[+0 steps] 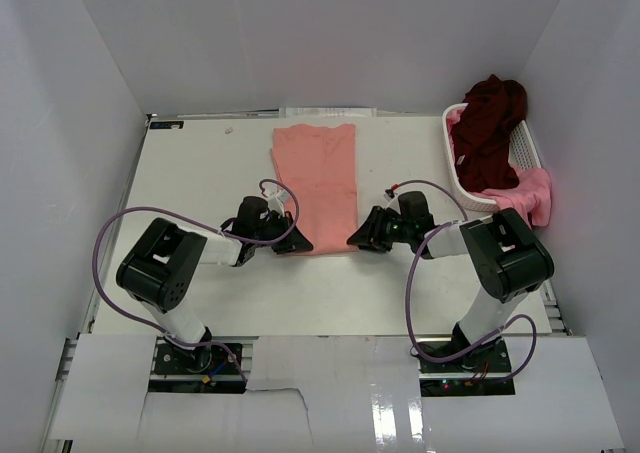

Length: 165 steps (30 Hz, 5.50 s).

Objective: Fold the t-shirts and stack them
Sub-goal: Grab one side of the 2/3 rectangular tshirt with both arms, then fold the long partially folded tshirt into a neat square

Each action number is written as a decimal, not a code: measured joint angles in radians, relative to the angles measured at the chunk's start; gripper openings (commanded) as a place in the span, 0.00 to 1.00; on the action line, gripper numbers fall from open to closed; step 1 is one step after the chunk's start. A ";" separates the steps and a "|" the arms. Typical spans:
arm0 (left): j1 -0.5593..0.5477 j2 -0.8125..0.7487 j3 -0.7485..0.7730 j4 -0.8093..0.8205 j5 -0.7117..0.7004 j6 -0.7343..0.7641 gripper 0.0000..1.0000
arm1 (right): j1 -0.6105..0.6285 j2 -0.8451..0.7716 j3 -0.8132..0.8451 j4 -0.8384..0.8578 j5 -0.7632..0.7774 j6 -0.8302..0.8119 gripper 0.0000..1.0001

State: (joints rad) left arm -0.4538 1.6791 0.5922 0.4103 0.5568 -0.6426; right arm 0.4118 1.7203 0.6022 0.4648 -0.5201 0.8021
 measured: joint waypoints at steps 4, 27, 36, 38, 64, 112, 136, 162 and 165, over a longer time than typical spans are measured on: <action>0.000 0.000 0.000 0.000 0.000 0.000 0.00 | 0.001 -0.005 0.013 -0.006 -0.001 -0.006 0.50; 0.000 0.000 0.000 -0.007 0.000 0.000 0.00 | 0.000 -0.006 0.018 -0.082 0.029 -0.041 0.08; 0.000 -0.112 0.034 -0.148 -0.040 -0.015 0.54 | -0.005 0.001 0.024 -0.083 0.014 -0.043 0.08; 0.000 -0.197 0.084 -0.243 -0.086 -0.016 0.55 | -0.005 0.001 0.029 -0.095 0.015 -0.046 0.08; 0.083 -0.422 -0.172 -0.509 -0.156 -0.376 0.73 | -0.005 0.001 0.044 -0.126 0.019 -0.051 0.08; 0.098 -0.224 -0.165 -0.210 -0.282 -0.458 0.00 | -0.004 -0.009 0.044 -0.143 0.021 -0.062 0.08; 0.016 -0.682 -0.359 -0.537 -0.200 -0.452 0.00 | 0.121 -0.311 -0.050 -0.512 0.005 -0.133 0.08; 0.016 -0.675 0.099 -0.914 -0.202 -0.404 0.00 | 0.168 -0.415 0.181 -0.861 0.066 -0.143 0.08; 0.025 -0.643 0.153 -0.934 -0.202 -0.392 0.00 | 0.167 -0.356 0.256 -0.882 0.065 -0.152 0.08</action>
State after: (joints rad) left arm -0.4286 1.0363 0.7452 -0.5240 0.3546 -1.0344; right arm 0.5793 1.3640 0.8577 -0.4171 -0.4549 0.6498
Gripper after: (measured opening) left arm 0.045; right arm 0.095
